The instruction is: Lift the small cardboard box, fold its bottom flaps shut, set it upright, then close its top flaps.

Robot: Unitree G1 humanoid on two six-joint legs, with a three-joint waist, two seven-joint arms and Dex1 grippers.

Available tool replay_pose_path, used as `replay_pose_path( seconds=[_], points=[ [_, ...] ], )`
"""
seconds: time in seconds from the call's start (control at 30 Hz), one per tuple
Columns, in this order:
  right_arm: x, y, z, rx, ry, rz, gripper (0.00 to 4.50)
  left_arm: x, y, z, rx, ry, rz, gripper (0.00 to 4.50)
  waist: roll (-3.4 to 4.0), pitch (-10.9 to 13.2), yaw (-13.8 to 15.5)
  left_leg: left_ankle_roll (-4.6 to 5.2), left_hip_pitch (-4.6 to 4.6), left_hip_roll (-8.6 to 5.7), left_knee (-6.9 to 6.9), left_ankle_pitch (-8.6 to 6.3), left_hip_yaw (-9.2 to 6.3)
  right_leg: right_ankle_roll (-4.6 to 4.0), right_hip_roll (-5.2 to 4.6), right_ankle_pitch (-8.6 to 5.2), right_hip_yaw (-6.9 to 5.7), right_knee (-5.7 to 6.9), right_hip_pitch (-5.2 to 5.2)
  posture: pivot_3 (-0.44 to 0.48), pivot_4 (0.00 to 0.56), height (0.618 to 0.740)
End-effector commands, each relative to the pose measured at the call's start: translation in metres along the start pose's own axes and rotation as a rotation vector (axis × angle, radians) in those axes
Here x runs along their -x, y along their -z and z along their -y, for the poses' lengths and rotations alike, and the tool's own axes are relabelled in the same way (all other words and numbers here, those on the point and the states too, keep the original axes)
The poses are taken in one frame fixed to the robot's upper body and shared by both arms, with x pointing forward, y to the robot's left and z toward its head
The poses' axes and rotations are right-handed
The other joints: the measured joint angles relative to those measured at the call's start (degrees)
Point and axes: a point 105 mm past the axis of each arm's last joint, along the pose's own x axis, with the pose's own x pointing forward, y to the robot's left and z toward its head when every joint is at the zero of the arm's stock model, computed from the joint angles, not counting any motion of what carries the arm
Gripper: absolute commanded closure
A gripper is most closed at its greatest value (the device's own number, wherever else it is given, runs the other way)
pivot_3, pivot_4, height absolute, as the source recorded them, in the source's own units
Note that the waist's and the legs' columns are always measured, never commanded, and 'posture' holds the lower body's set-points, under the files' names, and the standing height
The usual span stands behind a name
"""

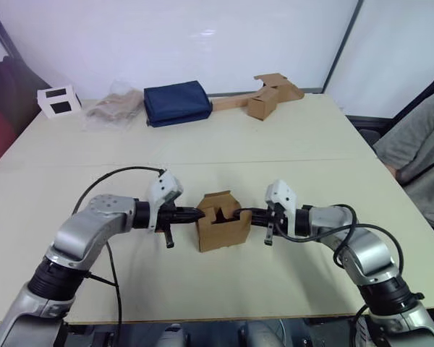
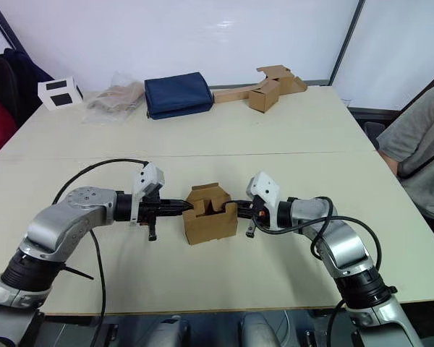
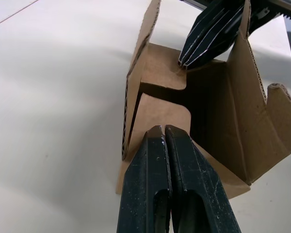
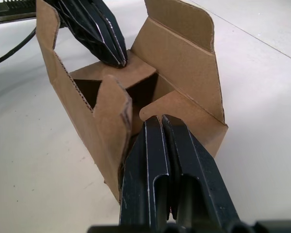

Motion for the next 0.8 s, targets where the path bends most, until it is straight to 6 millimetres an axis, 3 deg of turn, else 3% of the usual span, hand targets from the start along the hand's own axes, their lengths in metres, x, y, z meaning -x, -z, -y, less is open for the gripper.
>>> replay_pose_path(
  seconds=[0.03,0.57,0.8],
  points=[
    [0.0,-0.003,-0.004,0.022,-0.007,-0.002,4.5,-0.001,-0.006,0.001,-0.03,0.011,0.015,4.44,0.0,0.0,0.0,0.0,0.0,0.0,0.0,0.0,0.0,0.0,0.0,0.0,0.0,0.0,0.0,0.0,0.15,0.74],
    [0.002,0.003,-0.005,0.01,0.008,-0.022,4.5,-0.005,-0.005,-0.001,-0.052,0.0,0.014,4.44,0.0,0.0,0.0,0.0,0.03,0.0,0.01,0.0,0.0,0.0,0.0,0.0,0.0,0.0,0.04,0.0,0.15,0.74],
    [0.01,-0.018,0.006,-0.005,0.069,0.054,4.5,0.009,-0.032,-0.011,-0.006,-0.02,0.124,4.44,0.0,0.0,0.0,0.0,0.01,0.0,0.02,0.0,-0.01,0.0,0.0,0.0,0.0,0.0,0.03,0.0,0.15,0.74]
  ],
)
